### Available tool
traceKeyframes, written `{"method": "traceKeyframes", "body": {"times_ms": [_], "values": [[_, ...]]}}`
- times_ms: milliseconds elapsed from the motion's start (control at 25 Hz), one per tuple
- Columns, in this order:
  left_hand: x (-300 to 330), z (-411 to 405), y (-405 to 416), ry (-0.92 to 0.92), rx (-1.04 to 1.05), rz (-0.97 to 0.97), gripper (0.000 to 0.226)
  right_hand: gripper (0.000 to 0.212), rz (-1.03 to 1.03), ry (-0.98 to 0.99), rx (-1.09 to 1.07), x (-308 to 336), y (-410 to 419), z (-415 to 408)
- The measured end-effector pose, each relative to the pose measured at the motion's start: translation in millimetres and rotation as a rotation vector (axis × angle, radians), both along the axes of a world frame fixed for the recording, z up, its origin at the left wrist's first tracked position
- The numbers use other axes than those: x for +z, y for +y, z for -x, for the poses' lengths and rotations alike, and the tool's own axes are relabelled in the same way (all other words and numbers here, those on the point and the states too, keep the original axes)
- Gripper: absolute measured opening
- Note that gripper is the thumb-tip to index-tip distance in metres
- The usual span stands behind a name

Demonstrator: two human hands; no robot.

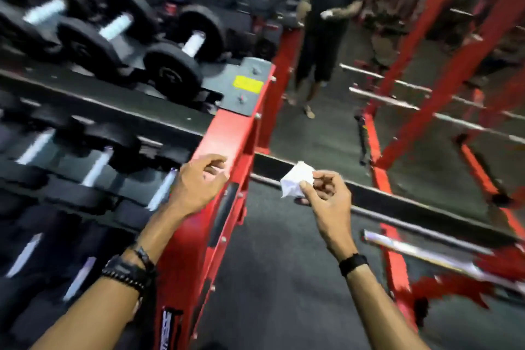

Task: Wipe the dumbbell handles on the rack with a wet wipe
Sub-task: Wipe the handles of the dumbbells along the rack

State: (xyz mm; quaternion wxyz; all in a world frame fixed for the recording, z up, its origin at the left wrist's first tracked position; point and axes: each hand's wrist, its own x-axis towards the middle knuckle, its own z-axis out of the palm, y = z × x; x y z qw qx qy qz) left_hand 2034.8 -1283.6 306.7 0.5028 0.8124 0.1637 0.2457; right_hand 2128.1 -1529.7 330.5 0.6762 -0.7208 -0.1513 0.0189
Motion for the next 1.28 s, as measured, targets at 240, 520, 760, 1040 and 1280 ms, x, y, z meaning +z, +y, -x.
{"method": "traceKeyframes", "body": {"times_ms": [240,520,760,1040,1280], "values": [[24,-28,82,-0.089,0.507,-0.13,0.045,0.012,-0.09,-0.109,0.366,24,124,-111],[54,-120,147,-0.139,0.761,-0.423,0.069,0.019,-0.048,-0.194,0.68,54,261,-218],[73,-174,187,0.008,0.862,-0.396,0.074,0.03,-0.07,-0.287,0.895,71,366,-263],[67,-217,185,-0.248,1.176,-0.28,0.046,0.022,-0.033,-0.727,1.302,64,428,-276],[73,-225,179,-0.217,1.268,-0.25,0.044,0.046,0.167,-1.46,1.283,59,426,-277]]}}
